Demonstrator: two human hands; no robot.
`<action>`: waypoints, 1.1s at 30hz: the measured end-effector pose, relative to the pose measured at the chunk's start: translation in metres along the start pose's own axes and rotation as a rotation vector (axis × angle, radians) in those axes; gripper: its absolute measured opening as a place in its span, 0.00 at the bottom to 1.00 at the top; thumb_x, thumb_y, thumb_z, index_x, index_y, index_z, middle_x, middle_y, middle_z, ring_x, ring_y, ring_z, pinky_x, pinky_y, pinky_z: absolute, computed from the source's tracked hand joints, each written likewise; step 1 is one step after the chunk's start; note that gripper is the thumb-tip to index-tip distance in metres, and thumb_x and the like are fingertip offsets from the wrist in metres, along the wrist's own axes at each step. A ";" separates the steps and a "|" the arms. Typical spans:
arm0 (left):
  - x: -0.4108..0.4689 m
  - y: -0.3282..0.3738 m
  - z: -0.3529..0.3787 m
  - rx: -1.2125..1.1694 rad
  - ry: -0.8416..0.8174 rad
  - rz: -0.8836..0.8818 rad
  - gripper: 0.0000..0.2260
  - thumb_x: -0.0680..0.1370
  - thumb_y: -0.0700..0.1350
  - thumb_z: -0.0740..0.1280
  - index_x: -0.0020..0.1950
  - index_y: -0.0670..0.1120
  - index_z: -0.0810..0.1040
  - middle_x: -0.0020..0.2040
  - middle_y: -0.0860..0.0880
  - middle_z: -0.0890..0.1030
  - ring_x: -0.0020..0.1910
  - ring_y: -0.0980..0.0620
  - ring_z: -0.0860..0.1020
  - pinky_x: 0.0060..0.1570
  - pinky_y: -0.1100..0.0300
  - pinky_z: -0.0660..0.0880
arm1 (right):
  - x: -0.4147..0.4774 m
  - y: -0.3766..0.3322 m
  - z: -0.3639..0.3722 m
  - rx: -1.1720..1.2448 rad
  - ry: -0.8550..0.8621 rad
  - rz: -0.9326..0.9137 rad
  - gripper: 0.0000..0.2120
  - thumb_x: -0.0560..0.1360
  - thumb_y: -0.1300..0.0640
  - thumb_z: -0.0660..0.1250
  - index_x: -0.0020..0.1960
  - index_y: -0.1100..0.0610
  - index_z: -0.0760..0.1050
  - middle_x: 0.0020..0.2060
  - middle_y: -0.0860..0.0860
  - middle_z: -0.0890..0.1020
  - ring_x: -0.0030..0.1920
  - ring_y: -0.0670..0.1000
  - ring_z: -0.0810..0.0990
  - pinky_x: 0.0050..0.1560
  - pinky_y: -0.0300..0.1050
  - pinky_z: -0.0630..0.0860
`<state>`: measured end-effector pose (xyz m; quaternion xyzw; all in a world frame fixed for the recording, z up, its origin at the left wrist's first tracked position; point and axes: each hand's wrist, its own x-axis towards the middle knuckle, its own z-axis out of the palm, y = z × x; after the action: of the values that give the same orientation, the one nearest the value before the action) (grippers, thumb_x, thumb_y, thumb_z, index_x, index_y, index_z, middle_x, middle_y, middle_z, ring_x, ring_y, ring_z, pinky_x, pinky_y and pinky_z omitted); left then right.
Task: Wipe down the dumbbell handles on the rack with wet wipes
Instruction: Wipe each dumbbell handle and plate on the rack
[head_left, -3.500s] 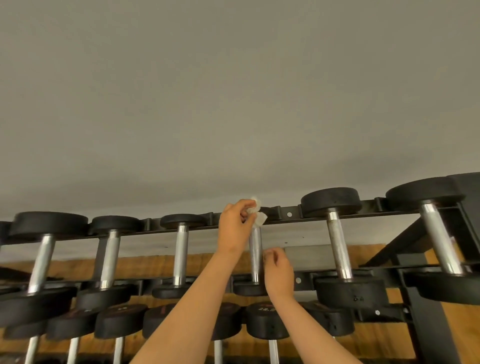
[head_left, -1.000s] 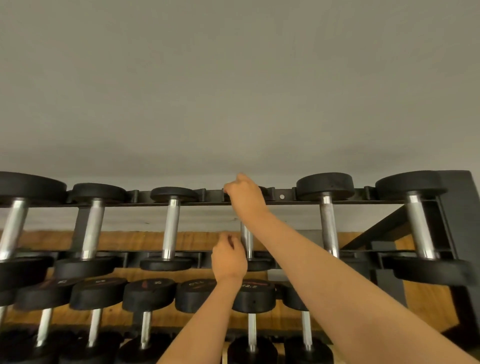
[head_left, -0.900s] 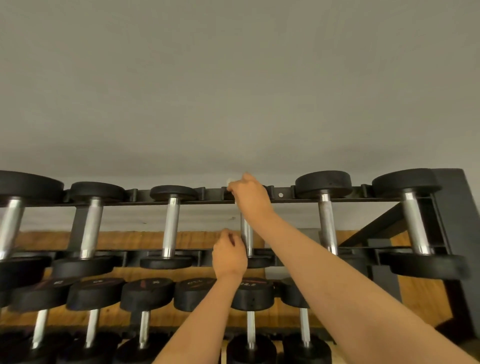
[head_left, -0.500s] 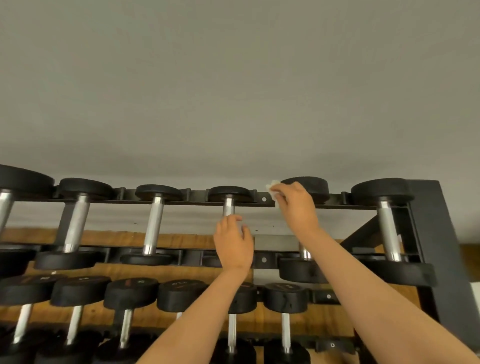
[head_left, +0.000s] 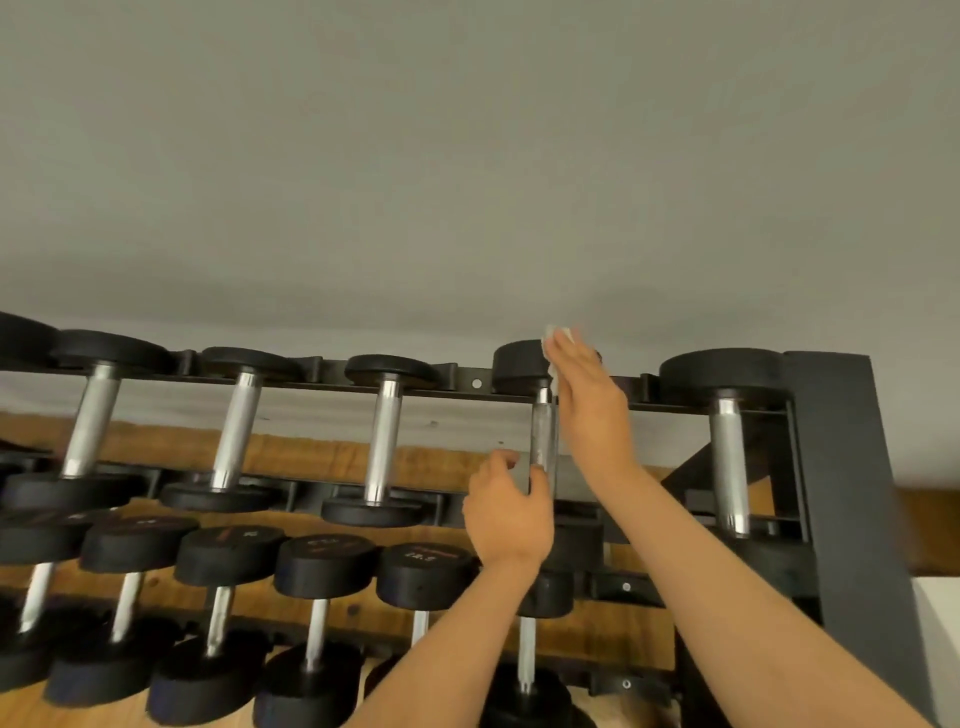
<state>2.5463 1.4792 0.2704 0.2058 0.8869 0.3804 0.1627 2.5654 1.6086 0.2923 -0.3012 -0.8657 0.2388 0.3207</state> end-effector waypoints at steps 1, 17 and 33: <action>-0.001 0.001 0.000 0.032 0.021 -0.001 0.13 0.79 0.52 0.64 0.60 0.48 0.76 0.56 0.51 0.79 0.57 0.51 0.76 0.58 0.51 0.73 | -0.008 0.002 0.000 -0.018 -0.002 -0.021 0.21 0.78 0.69 0.63 0.71 0.60 0.70 0.71 0.56 0.71 0.73 0.55 0.67 0.75 0.51 0.58; -0.005 0.004 0.008 0.042 0.077 0.025 0.04 0.78 0.51 0.64 0.47 0.52 0.76 0.42 0.56 0.77 0.44 0.57 0.75 0.47 0.55 0.75 | 0.008 0.019 -0.006 0.474 0.080 0.514 0.19 0.83 0.62 0.57 0.73 0.56 0.67 0.72 0.55 0.69 0.73 0.53 0.67 0.75 0.44 0.60; 0.008 -0.016 0.003 -0.196 -0.110 -0.006 0.04 0.76 0.50 0.70 0.46 0.52 0.77 0.46 0.55 0.79 0.47 0.58 0.77 0.46 0.66 0.70 | 0.002 0.052 -0.012 0.607 -0.171 0.651 0.11 0.83 0.61 0.56 0.60 0.51 0.75 0.47 0.47 0.78 0.49 0.44 0.75 0.46 0.31 0.72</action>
<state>2.5370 1.4749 0.2553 0.2066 0.8358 0.4530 0.2315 2.5921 1.6488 0.2701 -0.4292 -0.6401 0.5943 0.2300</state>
